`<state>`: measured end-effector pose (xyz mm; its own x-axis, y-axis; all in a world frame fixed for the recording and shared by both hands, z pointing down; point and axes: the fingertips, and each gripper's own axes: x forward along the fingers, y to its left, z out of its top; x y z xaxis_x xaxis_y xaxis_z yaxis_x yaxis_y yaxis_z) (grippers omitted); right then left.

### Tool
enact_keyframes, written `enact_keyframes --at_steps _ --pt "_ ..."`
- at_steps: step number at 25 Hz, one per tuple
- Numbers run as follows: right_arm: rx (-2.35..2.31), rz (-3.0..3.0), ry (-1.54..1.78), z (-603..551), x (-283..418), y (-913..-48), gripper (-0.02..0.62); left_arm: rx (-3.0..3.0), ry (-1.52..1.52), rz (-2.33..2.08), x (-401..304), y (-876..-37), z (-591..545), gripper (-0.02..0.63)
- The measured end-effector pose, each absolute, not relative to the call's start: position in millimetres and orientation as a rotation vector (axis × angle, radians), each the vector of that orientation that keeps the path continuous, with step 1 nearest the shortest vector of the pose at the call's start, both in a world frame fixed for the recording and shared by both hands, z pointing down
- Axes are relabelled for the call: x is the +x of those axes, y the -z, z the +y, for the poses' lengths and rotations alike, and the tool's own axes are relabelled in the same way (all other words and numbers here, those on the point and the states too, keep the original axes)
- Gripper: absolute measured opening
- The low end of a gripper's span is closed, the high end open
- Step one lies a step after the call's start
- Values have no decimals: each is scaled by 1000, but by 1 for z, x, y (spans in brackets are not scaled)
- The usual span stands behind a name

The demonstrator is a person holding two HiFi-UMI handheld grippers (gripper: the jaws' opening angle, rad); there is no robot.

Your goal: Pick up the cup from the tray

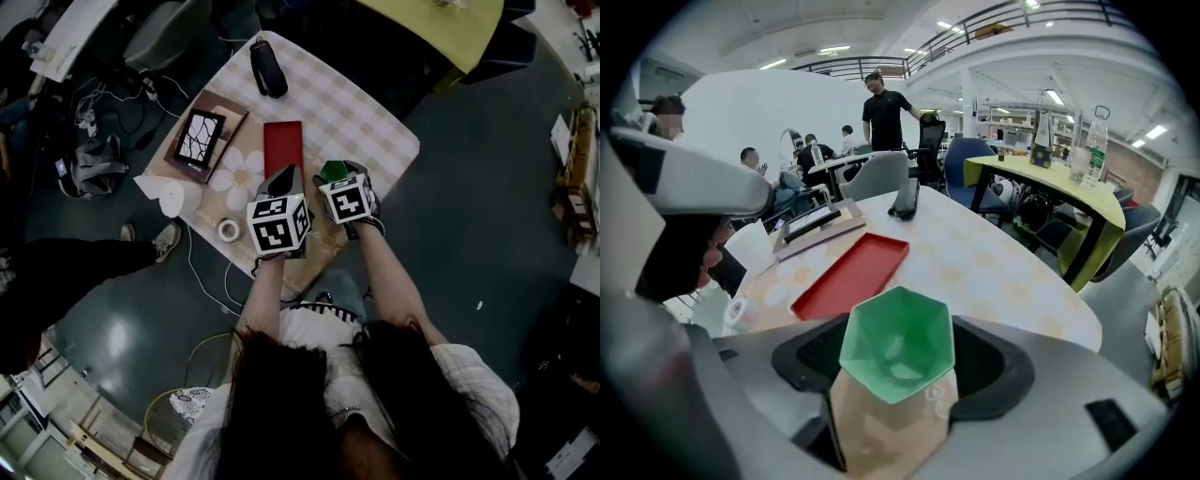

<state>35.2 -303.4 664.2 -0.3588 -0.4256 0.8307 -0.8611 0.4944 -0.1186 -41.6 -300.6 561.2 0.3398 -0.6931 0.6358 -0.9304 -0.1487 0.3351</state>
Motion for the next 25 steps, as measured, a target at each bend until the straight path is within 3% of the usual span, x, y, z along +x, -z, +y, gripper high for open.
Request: enact_keyframes --at_steps 10,25 --pt "1112 -2080 -781 -311 33 -634 362 1932 -382 -1424 -41 -552 -300 9" --pt "1265 -2312 -612 -341 22 -509 357 1960 -279 -1568 -65 -509 -306 9"
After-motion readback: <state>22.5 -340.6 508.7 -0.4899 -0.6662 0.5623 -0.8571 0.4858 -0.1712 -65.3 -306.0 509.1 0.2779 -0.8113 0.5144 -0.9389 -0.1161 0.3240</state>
